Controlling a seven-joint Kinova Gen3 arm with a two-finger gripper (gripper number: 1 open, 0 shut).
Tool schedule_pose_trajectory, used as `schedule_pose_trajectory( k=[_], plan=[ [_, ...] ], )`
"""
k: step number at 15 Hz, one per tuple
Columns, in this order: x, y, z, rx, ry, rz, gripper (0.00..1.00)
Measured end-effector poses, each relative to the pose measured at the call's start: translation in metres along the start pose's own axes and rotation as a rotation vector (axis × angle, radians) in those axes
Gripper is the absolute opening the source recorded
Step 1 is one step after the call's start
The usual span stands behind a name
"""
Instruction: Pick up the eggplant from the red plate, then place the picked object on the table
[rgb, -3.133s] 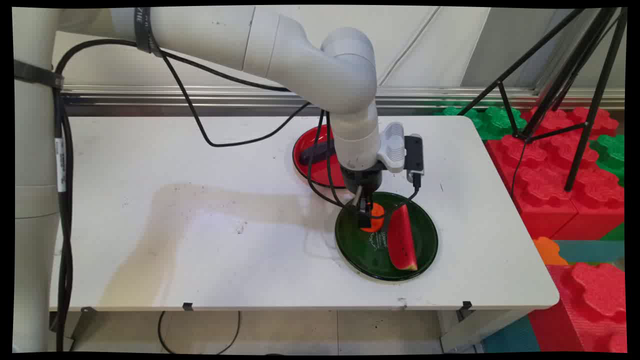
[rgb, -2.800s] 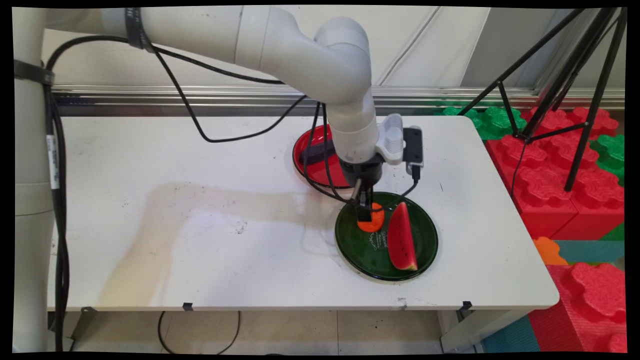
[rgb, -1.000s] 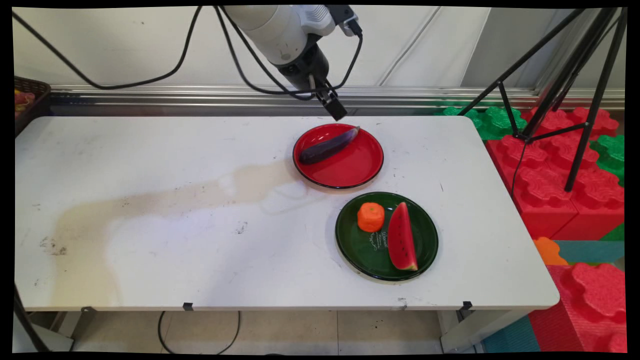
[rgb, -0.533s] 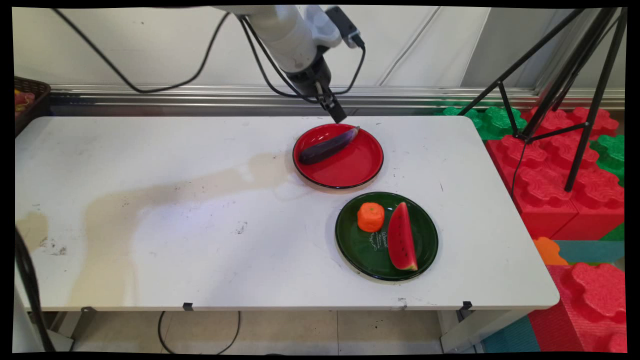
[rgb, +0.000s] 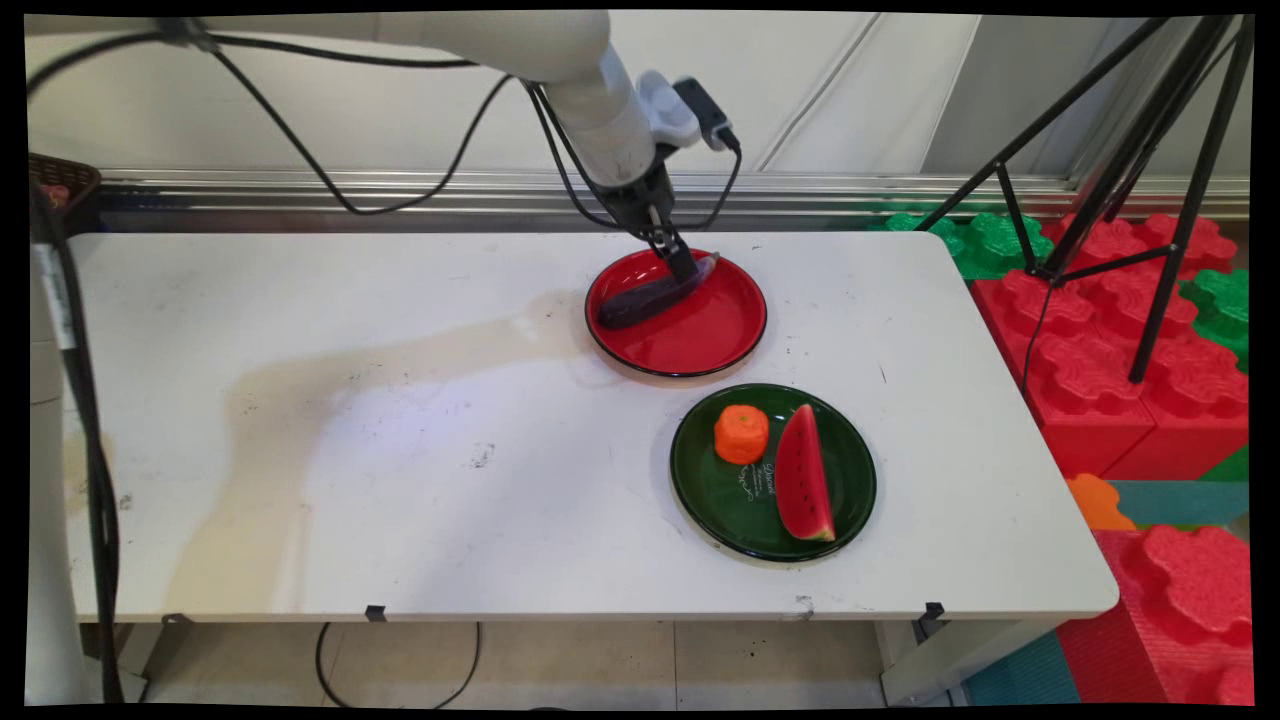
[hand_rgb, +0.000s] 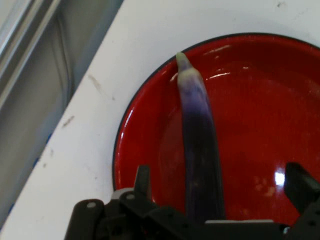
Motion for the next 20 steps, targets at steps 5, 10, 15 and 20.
schedule_pose_trajectory(
  k=[5,10,15,20],
  plan=[
    [-0.002,-0.002,0.033,-0.017,-0.038,-0.012,1.00],
    [-0.005,-0.005,0.058,-0.030,-0.066,-0.020,1.00],
    [-0.008,-0.008,0.072,-0.037,-0.079,-0.029,0.00],
    [-0.011,-0.009,0.074,-0.031,-0.077,-0.037,0.00]
  ],
)
